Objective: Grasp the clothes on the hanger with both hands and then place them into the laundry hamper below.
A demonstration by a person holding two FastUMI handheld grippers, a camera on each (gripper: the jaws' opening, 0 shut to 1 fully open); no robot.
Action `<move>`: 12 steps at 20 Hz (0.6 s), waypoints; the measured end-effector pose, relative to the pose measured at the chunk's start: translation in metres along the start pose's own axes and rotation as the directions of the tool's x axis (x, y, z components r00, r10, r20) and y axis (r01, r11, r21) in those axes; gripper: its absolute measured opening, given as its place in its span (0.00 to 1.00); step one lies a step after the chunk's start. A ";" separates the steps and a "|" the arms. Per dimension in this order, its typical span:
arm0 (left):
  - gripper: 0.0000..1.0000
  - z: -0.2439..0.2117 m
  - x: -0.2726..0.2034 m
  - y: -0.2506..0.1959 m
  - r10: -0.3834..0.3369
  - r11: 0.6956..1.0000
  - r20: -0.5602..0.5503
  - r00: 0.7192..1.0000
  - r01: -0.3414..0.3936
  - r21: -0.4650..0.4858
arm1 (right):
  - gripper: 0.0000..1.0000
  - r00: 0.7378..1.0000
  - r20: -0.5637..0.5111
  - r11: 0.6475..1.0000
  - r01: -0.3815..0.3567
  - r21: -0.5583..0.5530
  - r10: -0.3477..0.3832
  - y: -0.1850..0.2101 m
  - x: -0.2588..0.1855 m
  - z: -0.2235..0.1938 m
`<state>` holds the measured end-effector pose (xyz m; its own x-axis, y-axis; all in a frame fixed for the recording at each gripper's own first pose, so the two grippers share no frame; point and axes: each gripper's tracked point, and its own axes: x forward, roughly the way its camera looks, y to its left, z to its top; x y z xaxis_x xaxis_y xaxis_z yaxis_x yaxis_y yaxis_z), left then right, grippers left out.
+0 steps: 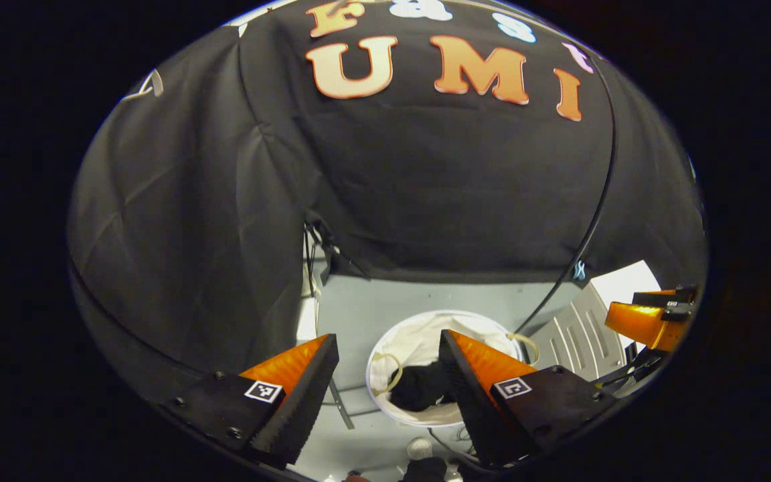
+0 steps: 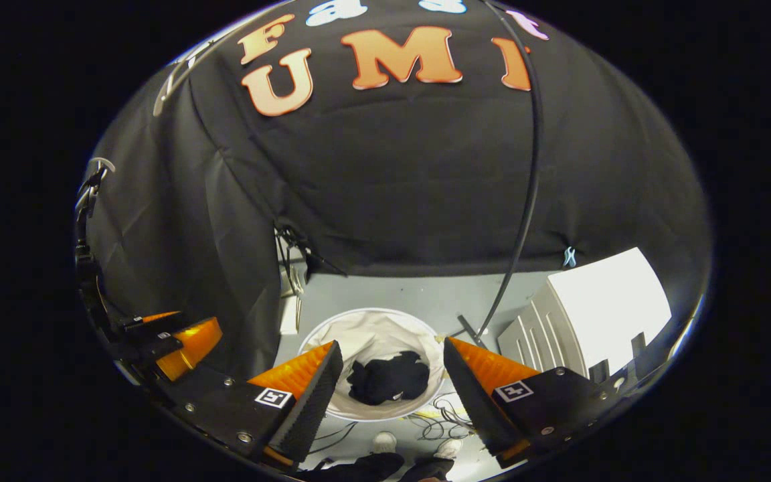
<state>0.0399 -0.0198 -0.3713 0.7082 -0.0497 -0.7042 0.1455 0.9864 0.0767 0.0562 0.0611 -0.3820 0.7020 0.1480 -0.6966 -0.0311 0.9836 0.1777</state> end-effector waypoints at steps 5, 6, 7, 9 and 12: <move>0.99 0.085 -0.077 0.013 -0.024 0.999 0.195 0.980 0.033 -0.043 | 0.94 0.988 0.142 0.998 0.055 0.011 -0.057 -0.028 -0.077 0.046; 0.99 0.104 -0.095 0.015 -0.026 0.999 0.243 0.970 0.034 -0.032 | 0.94 0.982 0.173 0.997 0.075 0.002 -0.074 -0.035 -0.092 0.056; 0.99 0.121 -0.114 0.014 -0.029 0.999 0.296 0.955 0.037 -0.021 | 0.94 0.975 0.206 0.996 0.091 -0.006 -0.088 -0.040 -0.108 0.068; 0.98 0.153 -0.145 0.012 -0.045 0.998 0.386 0.922 0.054 -0.014 | 0.94 0.955 0.276 0.993 0.118 -0.020 -0.108 -0.044 -0.141 0.092; 0.98 0.203 -0.187 0.009 -0.057 0.996 0.501 0.864 0.083 -0.031 | 0.94 0.914 0.387 0.988 0.148 -0.040 -0.122 -0.046 -0.192 0.132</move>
<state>0.0490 -0.0331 -0.0960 0.9493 -0.1775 -0.2594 0.1827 0.9832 -0.0039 0.0170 -0.0267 -0.1644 0.9208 -0.0244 -0.3892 0.0453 0.9980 0.0447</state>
